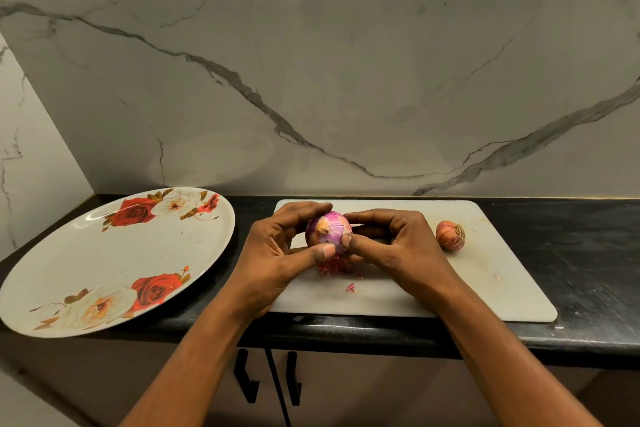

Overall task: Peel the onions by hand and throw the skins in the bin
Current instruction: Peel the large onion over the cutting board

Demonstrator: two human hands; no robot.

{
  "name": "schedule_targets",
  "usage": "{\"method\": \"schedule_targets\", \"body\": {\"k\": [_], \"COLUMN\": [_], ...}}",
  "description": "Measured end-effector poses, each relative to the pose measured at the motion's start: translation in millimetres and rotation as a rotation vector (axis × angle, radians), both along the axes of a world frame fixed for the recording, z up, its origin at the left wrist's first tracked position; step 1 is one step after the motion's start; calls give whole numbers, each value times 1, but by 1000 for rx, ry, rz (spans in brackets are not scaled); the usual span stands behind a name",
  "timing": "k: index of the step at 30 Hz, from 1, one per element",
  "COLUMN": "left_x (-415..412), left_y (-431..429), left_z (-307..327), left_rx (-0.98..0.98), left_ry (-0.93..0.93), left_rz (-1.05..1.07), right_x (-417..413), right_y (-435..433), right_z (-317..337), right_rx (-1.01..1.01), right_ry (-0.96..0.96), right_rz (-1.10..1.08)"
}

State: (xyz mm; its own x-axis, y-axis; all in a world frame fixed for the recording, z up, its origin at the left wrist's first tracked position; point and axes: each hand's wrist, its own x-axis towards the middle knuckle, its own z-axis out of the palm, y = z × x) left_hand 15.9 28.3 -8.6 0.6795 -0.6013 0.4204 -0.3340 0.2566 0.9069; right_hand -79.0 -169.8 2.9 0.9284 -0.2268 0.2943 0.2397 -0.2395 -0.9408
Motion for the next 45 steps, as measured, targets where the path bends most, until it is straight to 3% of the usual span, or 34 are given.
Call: {"method": "schedule_targets", "body": {"k": [18,27,32,45], "left_x": [1,-3,-4,-3], "left_y": [0,-2,-2,-2], "left_z": [1,2,2,0], "left_rx": [22,-19,16,24], "left_ry": [12,32,11,12], "left_rz": [1,59,115,99], "right_x": [0,2,-1,3], "right_y": [-1,2,3,0], "right_z": [-1,-4,-4,-6], "right_rx": [-19,68,-63,-68], "right_ry": [-33,-63,-117,-109], "right_rz": [0,-56,-46,-132]}}
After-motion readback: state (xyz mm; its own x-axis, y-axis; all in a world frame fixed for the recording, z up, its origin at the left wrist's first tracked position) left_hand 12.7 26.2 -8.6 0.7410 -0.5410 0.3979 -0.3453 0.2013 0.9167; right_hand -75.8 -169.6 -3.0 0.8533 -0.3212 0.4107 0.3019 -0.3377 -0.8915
